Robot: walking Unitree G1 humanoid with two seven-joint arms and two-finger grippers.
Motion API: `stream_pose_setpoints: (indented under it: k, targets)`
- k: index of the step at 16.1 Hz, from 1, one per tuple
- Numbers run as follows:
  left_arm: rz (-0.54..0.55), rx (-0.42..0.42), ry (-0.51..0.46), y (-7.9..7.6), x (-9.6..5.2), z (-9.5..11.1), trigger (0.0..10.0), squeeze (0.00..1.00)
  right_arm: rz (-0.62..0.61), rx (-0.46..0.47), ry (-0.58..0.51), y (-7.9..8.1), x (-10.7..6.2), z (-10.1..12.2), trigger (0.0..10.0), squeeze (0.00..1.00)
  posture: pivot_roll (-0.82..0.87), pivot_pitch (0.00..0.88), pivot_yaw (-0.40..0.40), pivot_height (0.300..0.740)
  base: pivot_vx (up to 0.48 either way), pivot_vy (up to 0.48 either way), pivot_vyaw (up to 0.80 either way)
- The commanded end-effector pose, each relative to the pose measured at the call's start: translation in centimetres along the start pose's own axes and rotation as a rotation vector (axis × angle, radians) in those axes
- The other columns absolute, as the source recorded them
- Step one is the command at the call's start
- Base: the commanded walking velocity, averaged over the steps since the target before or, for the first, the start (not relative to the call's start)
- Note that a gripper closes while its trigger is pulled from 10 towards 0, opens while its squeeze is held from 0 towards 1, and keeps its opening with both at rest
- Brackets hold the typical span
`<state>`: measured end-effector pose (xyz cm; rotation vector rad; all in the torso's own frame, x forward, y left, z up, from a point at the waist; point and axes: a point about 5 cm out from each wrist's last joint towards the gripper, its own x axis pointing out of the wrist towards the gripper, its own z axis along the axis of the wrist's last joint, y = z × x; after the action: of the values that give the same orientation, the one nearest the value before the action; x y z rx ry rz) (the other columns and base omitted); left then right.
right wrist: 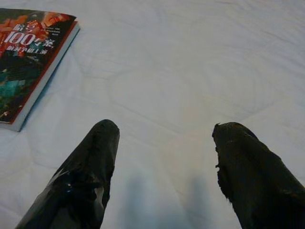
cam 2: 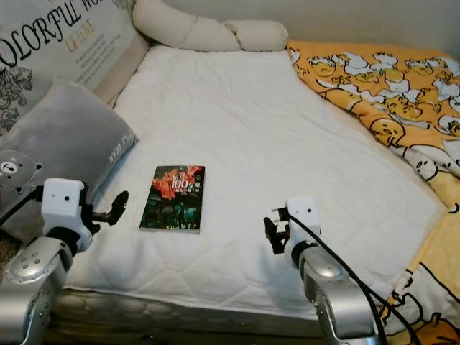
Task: Clean up the room
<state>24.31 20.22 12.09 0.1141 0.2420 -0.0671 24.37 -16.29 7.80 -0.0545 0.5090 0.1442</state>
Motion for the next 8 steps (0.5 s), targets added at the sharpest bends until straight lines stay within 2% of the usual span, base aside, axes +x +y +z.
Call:
stream_pose_setpoints:
  k: [1,4,6,8]
  targets:
    - [-0.006,0.017,0.013,-0.26,-0.12,-0.03,10.0,1.00,-0.026,0.007,-0.009,-0.51,-0.03,0.20,10.0,0.00,0.07,0.000,-0.016,0.740,0.000,0.000,0.00]
    - [-0.018,0.016,0.017,-0.63,0.04,0.11,10.0,1.00,-0.032,0.007,0.007,-0.60,0.16,-0.12,10.0,0.00,0.06,0.000,-0.009,0.740,0.000,0.000,0.00]
    - [-0.015,0.017,0.015,-0.51,0.11,0.10,10.0,1.00,-0.024,0.010,-0.013,-0.63,0.21,0.42,10.0,0.00,0.05,0.000,-0.013,0.740,0.000,-0.246,0.00]
    - [-0.003,0.008,0.009,-0.38,0.21,0.17,10.0,1.00,-0.006,0.006,-0.040,-0.74,0.16,0.84,10.0,0.00,0.05,0.000,-0.022,0.740,0.000,-0.278,-0.74]
